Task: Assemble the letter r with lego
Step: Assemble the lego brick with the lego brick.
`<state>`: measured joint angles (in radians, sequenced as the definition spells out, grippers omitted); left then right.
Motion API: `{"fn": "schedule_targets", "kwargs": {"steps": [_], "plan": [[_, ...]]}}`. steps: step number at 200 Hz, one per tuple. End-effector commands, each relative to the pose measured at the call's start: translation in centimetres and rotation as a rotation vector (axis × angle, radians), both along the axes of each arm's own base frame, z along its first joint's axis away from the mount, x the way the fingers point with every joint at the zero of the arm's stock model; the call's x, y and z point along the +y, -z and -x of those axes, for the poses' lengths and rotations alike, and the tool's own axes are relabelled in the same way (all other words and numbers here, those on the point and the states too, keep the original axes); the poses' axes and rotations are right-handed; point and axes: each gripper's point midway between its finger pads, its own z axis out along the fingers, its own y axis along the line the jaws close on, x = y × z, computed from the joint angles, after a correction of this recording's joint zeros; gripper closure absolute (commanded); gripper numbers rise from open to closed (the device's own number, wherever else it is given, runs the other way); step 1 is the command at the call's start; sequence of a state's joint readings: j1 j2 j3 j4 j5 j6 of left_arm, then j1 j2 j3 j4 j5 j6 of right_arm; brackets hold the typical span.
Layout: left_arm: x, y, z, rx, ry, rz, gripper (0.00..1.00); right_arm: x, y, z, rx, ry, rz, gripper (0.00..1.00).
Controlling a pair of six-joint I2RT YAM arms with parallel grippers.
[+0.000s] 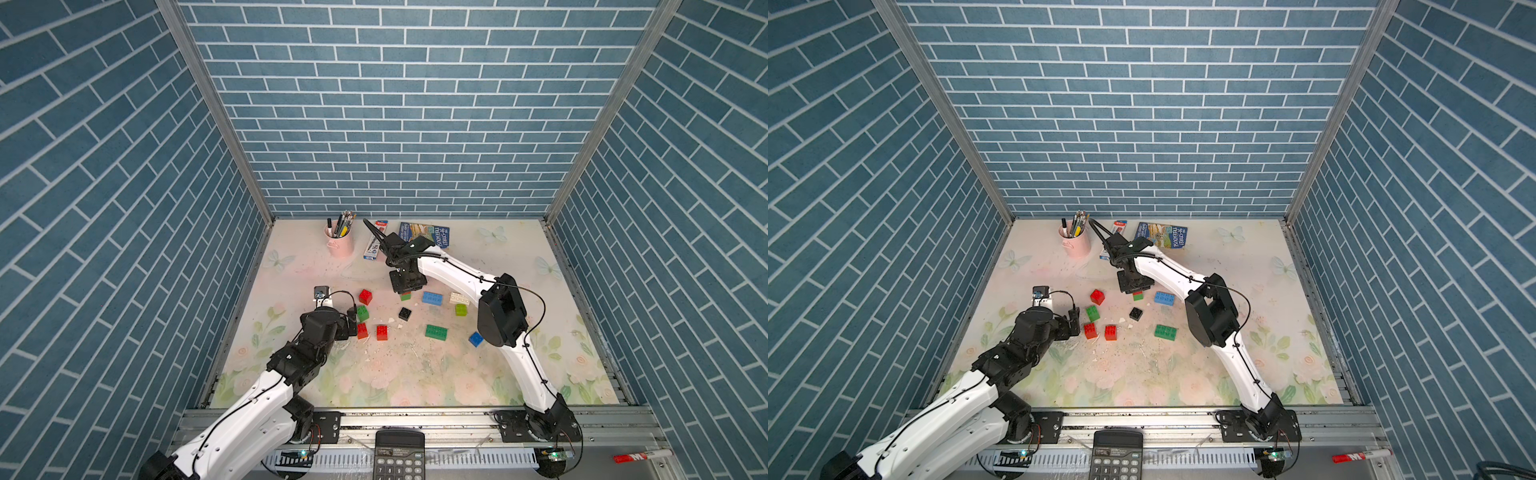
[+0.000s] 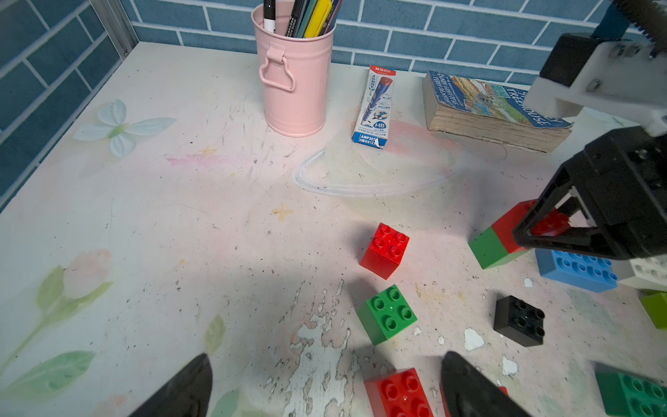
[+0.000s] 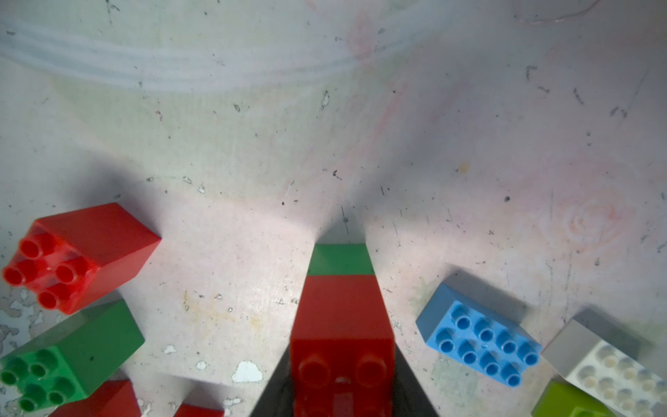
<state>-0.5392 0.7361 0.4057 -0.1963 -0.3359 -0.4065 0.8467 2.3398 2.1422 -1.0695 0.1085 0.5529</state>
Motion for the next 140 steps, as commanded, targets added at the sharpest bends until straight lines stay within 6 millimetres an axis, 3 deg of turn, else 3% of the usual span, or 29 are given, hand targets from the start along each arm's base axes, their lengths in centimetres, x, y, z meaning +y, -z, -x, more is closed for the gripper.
{"fn": "schedule_targets", "kwargs": {"steps": [1, 46, 84, 140], "plan": [[0.1, -1.0, -0.2, -0.021, -0.007, -0.01, 0.0, -2.9, 5.9, 1.6, 0.124, 0.028, 0.164, 1.0], [0.3, -1.6, 0.0, -0.038, -0.012, 0.002, 0.0, -1.6, 2.7, -0.1, 0.04, 0.031, 0.098, 0.98], [0.7, -1.8, 0.4, -0.044, -0.022, 0.002, 0.0, -1.0, 1.6, -0.6, 0.012, 0.029, 0.064, 0.79], [1.0, -2.1, 0.6, -0.055, -0.03, 0.006, 0.0, -0.7, -0.4, -1.2, -0.045, 0.032, 0.021, 0.63]]}}
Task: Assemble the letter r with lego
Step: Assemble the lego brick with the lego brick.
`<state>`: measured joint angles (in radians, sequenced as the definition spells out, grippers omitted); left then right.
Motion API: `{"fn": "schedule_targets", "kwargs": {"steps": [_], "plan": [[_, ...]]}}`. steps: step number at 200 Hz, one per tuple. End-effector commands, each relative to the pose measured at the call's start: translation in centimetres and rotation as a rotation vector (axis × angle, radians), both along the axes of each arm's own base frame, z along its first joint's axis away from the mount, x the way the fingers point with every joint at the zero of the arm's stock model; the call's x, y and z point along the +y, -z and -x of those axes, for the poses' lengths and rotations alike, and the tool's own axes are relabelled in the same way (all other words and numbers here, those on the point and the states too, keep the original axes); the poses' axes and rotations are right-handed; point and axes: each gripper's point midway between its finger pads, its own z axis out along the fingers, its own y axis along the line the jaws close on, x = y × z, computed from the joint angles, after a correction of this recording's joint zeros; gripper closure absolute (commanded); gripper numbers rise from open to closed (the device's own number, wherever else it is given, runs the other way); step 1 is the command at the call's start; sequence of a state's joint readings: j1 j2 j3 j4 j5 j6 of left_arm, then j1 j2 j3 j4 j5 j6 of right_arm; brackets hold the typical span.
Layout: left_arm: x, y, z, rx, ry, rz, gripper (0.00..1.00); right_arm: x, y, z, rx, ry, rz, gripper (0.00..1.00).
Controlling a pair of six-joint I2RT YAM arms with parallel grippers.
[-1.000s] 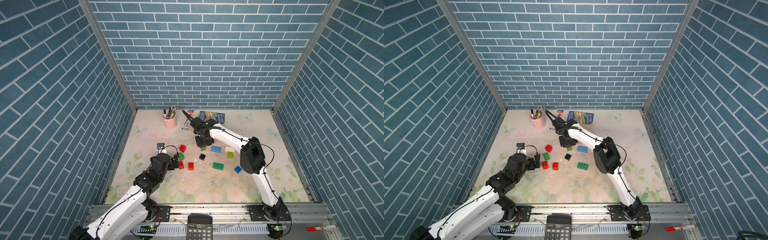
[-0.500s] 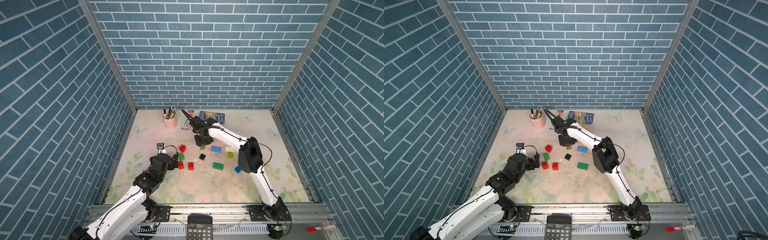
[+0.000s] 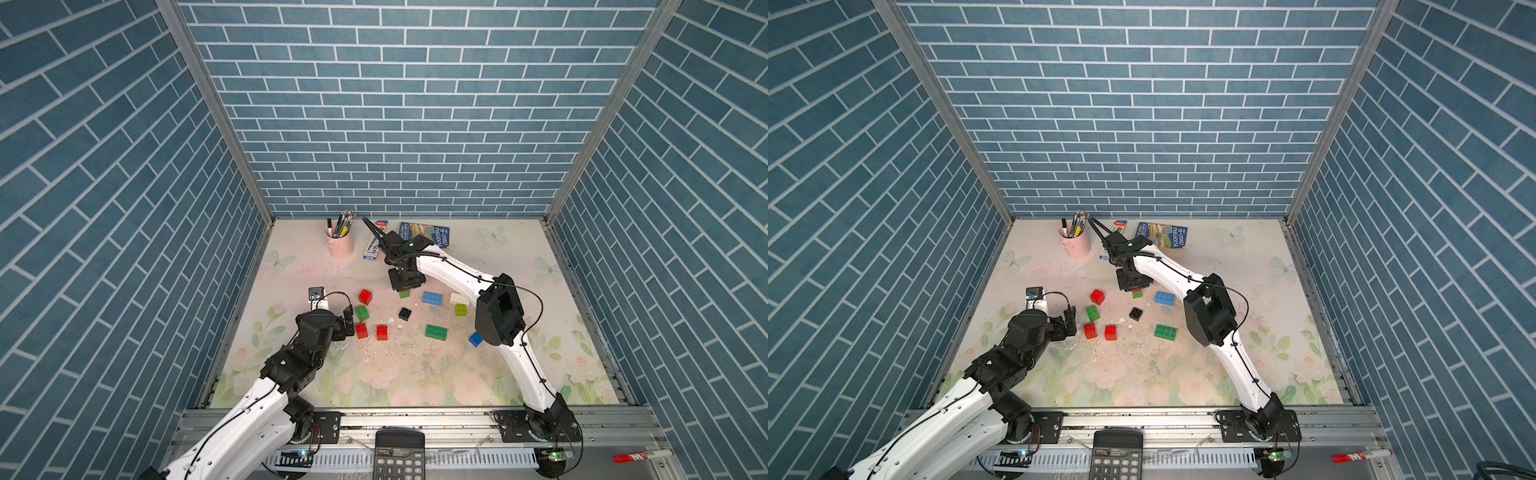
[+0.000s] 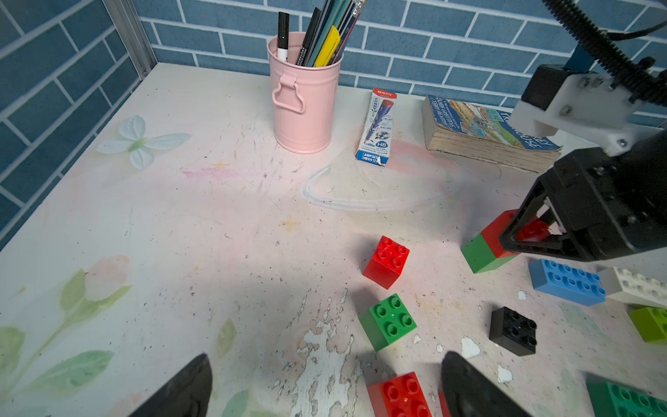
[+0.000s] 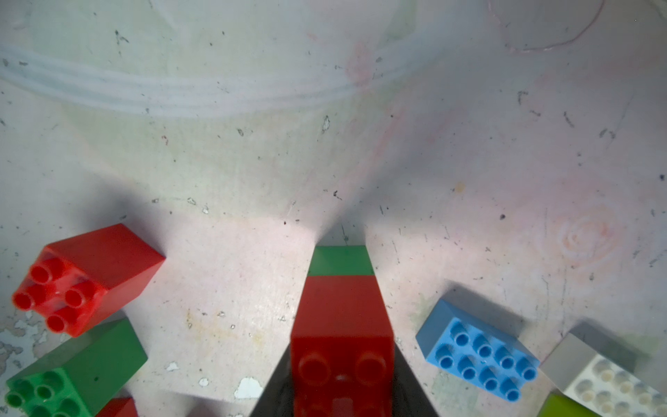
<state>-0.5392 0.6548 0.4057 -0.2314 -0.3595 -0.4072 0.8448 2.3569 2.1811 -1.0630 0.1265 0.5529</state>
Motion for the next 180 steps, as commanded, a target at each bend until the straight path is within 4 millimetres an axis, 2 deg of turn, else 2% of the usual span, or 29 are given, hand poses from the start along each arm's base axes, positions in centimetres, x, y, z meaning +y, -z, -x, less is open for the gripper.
{"fn": "schedule_targets", "kwargs": {"steps": [1, 31, 55, 62, 67, 73, 77, 82, 140, 152, 154, 157, 180], "plan": [[0.3, -0.7, 0.1, -0.009, -0.01, -0.007, 0.0, -1.1, 0.0, -0.2, -0.013, 0.026, 0.03, 0.63], [0.4, -0.7, 0.1, -0.007, -0.016, -0.011, 0.0, -1.2, -0.4, -0.3, -0.02, 0.026, 0.029, 0.54], [0.4, -0.8, 0.1, -0.01, -0.016, -0.009, 0.0, -1.2, -0.9, -0.3, -0.027, 0.029, 0.019, 0.51], [0.4, -0.9, 0.0, -0.012, -0.016, -0.009, 0.0, -1.2, -1.1, -0.2, -0.031, 0.029, 0.015, 0.47], [0.4, -0.9, 0.0, -0.011, -0.016, -0.009, 0.01, -1.2, -1.2, -0.2, -0.033, 0.027, 0.01, 0.39], [0.4, -0.9, 0.1, -0.011, -0.016, -0.009, 0.0, -1.1, -1.4, -0.2, -0.036, 0.026, 0.006, 0.37], [0.4, -0.9, 0.0, -0.012, -0.017, -0.009, 0.01, -1.1, -1.5, -0.3, -0.039, 0.027, 0.002, 0.25], [0.4, -1.0, 0.0, -0.012, -0.016, -0.008, 0.0, -1.1, -1.7, -0.2, -0.043, 0.026, -0.004, 0.23], [0.7, -1.2, 0.1, -0.007, -0.032, -0.012, 0.0, -1.1, -3.8, 0.0, -0.08, 0.018, -0.054, 0.22], [0.8, -1.9, 0.3, -0.032, -0.035, 0.003, 0.01, -1.2, -3.7, 0.1, -0.082, 0.016, -0.054, 0.22], [0.8, -1.9, 0.3, -0.031, -0.035, 0.003, 0.0, -1.2, -4.9, 0.1, -0.099, 0.015, -0.072, 0.22], [0.8, -2.0, 0.3, -0.032, -0.036, 0.004, 0.0, -1.3, -5.4, 0.2, -0.106, 0.015, -0.08, 0.22], [0.5, -2.1, 0.3, -0.027, -0.027, 0.016, 0.0, -2.6, -6.7, 0.6, -0.134, 0.02, -0.068, 0.22]]}}
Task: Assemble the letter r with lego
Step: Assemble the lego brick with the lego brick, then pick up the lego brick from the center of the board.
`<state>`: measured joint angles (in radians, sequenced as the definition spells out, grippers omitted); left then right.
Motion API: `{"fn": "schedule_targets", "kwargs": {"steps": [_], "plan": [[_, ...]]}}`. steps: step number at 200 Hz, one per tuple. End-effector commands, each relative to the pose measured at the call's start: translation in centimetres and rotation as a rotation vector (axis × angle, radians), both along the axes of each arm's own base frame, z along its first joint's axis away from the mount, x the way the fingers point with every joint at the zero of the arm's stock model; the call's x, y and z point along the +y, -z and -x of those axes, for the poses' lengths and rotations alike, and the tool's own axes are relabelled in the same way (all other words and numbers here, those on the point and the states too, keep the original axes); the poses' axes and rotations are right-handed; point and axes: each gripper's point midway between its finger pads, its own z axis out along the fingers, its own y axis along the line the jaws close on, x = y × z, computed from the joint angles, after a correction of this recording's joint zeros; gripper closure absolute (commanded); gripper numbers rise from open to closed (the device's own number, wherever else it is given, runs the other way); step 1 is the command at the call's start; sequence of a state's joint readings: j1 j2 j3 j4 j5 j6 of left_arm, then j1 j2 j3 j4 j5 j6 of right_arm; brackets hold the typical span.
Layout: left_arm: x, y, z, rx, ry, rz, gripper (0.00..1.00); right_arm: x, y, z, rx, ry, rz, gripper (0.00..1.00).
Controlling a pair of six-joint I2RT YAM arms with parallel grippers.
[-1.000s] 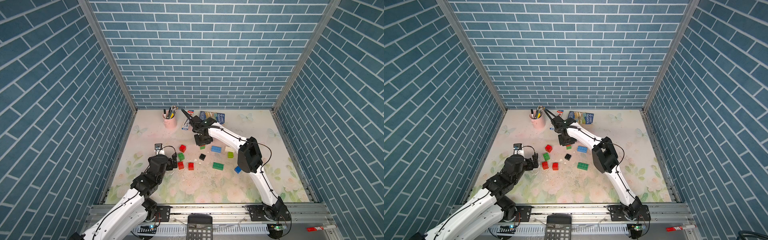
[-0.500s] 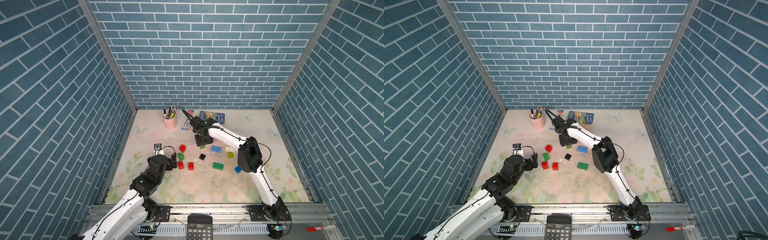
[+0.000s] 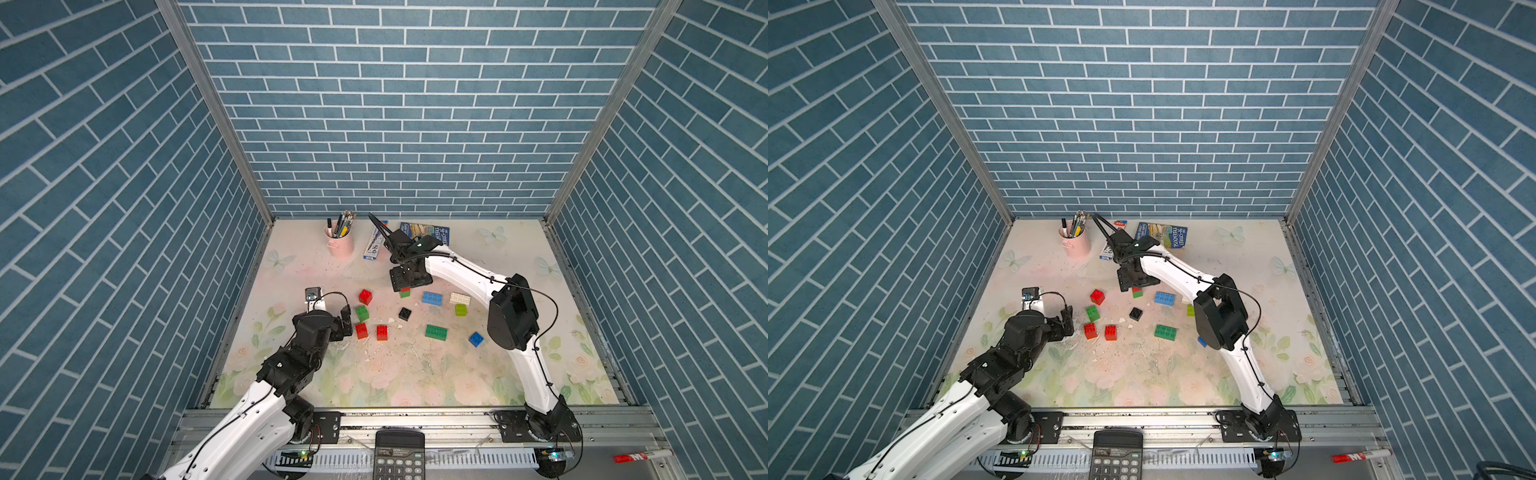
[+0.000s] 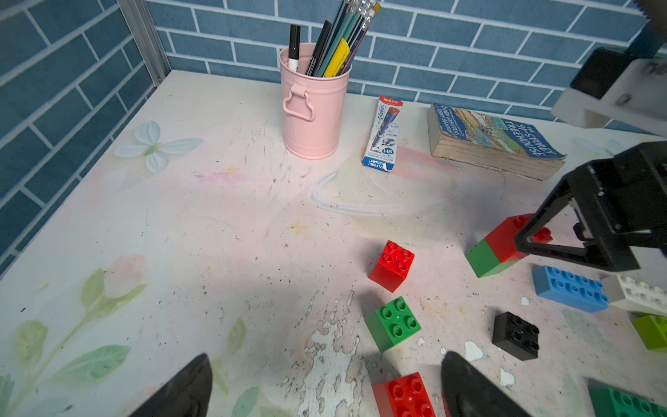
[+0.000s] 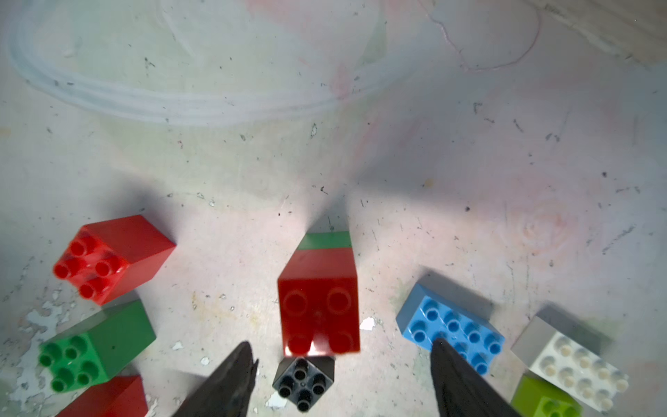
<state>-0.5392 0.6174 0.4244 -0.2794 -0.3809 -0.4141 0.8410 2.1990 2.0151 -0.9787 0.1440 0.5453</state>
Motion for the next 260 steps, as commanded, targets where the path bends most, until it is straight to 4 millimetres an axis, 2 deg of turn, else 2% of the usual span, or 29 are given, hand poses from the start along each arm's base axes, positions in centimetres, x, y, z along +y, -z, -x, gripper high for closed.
{"fn": "schedule_targets", "kwargs": {"steps": [1, 28, 52, 91, 100, 102, 104, 107, 141, 154, 162, 180, 184, 189, 196, 200, 208, 220, 239, 260], "plan": [[-0.1, -1.3, -0.1, -0.016, -0.004, 0.015, 0.0, -1.3, -3.7, 0.1, -0.071, 0.02, -0.024, 0.22], [-1.5, -1.3, -0.7, 0.017, 0.043, 0.033, 0.0, -4.6, -4.3, 1.2, -0.098, 0.053, 0.025, 0.22], [-3.7, -1.5, -1.6, 0.054, 0.107, 0.075, 0.01, -8.0, -3.6, 2.6, -0.086, 0.113, 0.018, 0.23], [-8.8, -2.2, -3.2, 0.089, 0.216, 0.082, 0.02, -13.2, -0.9, 5.3, -0.056, 0.2, 0.01, 0.22], [-10.0, -2.0, -3.6, 0.107, 0.241, 0.079, 0.02, -14.1, -0.4, 5.8, -0.053, 0.214, 0.007, 0.17], [-10.2, -1.6, -3.6, 0.118, 0.244, 0.074, 0.02, -14.3, -0.4, 5.9, -0.053, 0.217, 0.006, 0.12], [-10.6, -2.3, -3.9, 0.109, 0.247, 0.082, 0.01, -14.5, -0.3, 6.0, -0.054, 0.219, 0.005, 0.05], [-11.0, -2.5, -4.1, 0.112, 0.253, 0.083, 0.02, -14.7, -0.3, 6.1, -0.058, 0.224, 0.002, 0.02], [-14.7, -2.7, -6.5, 0.165, 0.282, 0.047, 0.02, -16.6, -0.8, 6.5, -0.094, 0.251, -0.07, 0.02], [-15.8, -2.6, -7.4, 0.187, 0.286, 0.022, 0.01, -17.2, -1.0, 6.4, -0.099, 0.258, -0.096, 0.09], [-16.5, -2.5, -7.9, 0.202, 0.286, 0.012, 0.01, -17.6, -1.0, 6.4, -0.1, 0.266, -0.107, 0.22], [-17.8, -1.9, -8.8, 0.241, 0.29, 0.003, 0.01, -18.1, -1.0, 6.2, -0.105, 0.275, -0.131, 0.65], [-18.1, -1.9, -9.0, 0.247, 0.291, 0.005, 0.01, -18.2, -1.1, 6.1, -0.106, 0.277, -0.134, 0.71], [-18.4, -1.5, -9.1, 0.26, 0.293, 0.006, 0.01, -18.4, -1.1, 6.1, -0.106, 0.281, -0.136, 0.72], [-18.8, -1.3, -9.4, 0.271, 0.295, 0.008, 0.01, -18.6, -1.1, 6.1, -0.107, 0.284, -0.137, 0.65], [-19.0, -1.0, -9.4, 0.279, 0.294, 0.008, 0.02, -18.7, -1.2, 6.1, -0.107, 0.284, -0.139, 0.58], [-19.2, -0.7, -9.6, 0.289, 0.294, 0.005, 0.02, -18.9, -1.4, 6.1, -0.109, 0.288, -0.139, 0.34], [-19.6, -0.4, -9.9, 0.299, 0.292, 0.003, 0.02, -19.4, -1.6, 6.0, -0.117, 0.297, -0.134, 0.15], [-20.1, 0.3, -10.1, 0.323, 0.298, -0.003, 0.02, -20.2, -1.8, 5.8, -0.127, 0.312, -0.124, 0.05], [-20.9, 1.1, -10.2, 0.349, 0.31, -0.013, 0.01, -20.6, -1.7, 5.6, -0.121, 0.328, -0.126, 0.04]]}}
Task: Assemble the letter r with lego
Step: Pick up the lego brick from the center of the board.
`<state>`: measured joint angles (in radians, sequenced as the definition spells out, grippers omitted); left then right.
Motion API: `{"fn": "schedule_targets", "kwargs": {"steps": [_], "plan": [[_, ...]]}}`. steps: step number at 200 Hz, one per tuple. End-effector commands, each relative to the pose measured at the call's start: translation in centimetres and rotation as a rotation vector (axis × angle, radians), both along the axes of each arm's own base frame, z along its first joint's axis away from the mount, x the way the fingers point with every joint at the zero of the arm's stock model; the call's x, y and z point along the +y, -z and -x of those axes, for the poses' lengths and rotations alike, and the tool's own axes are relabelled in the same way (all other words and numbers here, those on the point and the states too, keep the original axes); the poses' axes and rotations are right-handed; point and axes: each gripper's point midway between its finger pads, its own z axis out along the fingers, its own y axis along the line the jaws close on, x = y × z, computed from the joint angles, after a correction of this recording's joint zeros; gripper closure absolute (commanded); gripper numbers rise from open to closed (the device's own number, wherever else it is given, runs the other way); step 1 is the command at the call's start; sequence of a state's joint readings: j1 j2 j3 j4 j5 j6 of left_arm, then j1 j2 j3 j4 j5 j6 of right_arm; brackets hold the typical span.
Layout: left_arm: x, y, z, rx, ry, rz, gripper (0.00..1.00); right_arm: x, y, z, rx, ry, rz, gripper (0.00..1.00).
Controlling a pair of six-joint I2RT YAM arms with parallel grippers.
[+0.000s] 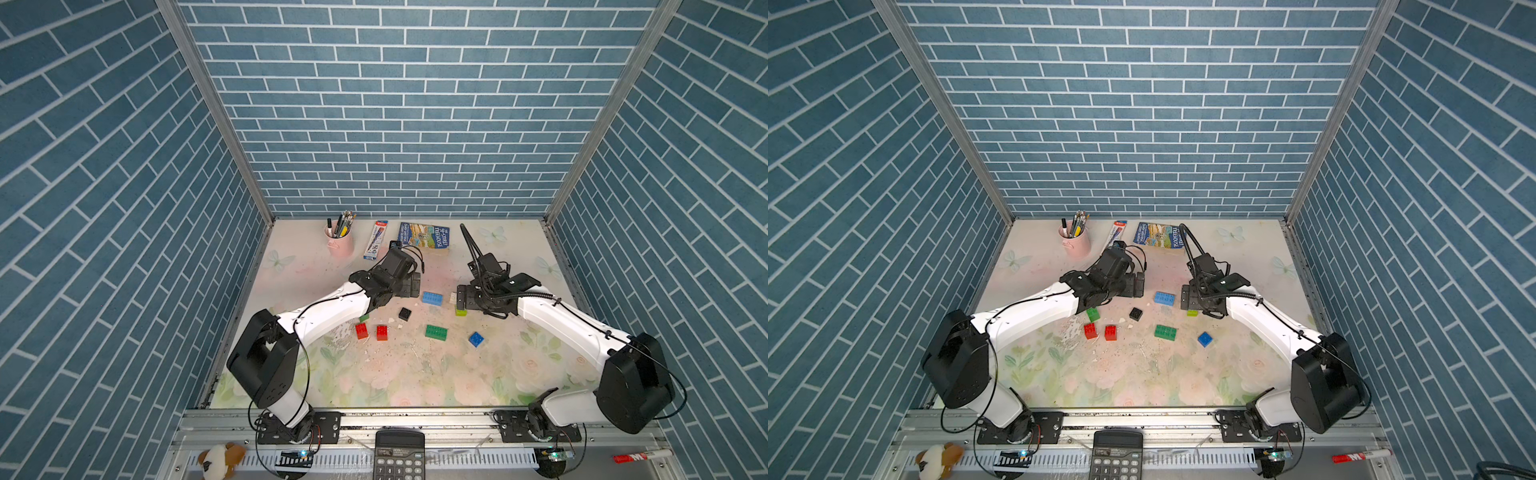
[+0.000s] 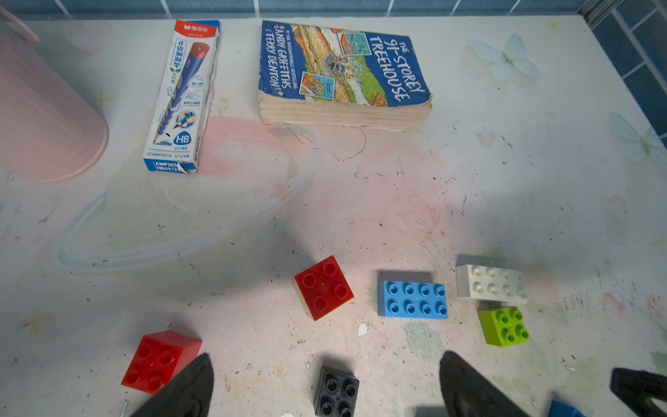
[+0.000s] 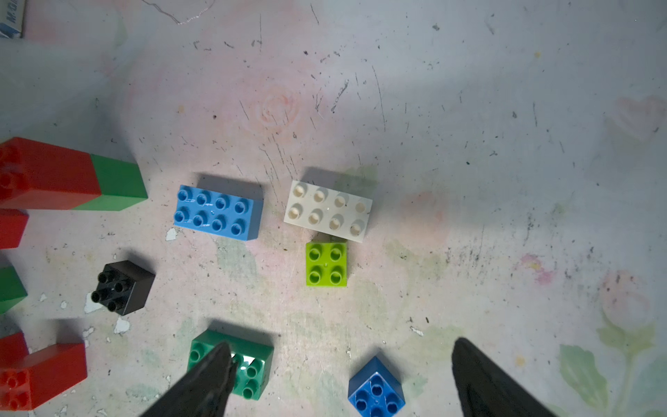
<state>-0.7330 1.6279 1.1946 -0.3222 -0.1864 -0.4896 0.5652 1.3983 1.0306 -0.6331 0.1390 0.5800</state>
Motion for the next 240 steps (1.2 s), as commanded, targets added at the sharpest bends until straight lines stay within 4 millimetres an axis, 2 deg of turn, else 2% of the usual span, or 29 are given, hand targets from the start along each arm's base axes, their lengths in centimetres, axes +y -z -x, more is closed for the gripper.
{"fn": "schedule_targets", "kwargs": {"steps": [1, 22, 83, 116, 163, 224, 240], "plan": [[-1.0, 0.5, 0.2, 0.036, 0.015, -0.009, 0.02, -0.8, -0.1, 0.0, -0.004, 0.024, -0.005, 0.04], [-1.5, 1.4, -0.1, 0.056, 0.021, -0.039, 0.02, -0.7, 0.3, -0.2, 0.008, 0.031, -0.015, 0.04], [-1.1, 3.6, -1.7, 0.072, -0.014, -0.163, 0.04, -0.7, 0.5, -0.6, 0.013, 0.039, -0.016, 0.04], [-1.9, 4.8, -2.4, 0.096, -0.008, -0.177, 0.06, -0.7, 0.8, -0.7, 0.019, 0.042, -0.017, 0.04], [-2.3, 6.2, -3.4, 0.132, -0.013, -0.183, 0.2, -0.7, 1.0, -0.8, 0.022, 0.044, -0.015, 0.04], [-1.9, 7.4, -3.6, 0.165, -0.022, -0.212, 0.24, -0.9, 1.6, -1.2, 0.035, 0.049, -0.004, 0.05], [-1.8, 7.6, -3.8, 0.171, -0.023, -0.212, 0.29, -0.9, 1.7, -1.4, 0.038, 0.05, -0.004, 0.05]]}}
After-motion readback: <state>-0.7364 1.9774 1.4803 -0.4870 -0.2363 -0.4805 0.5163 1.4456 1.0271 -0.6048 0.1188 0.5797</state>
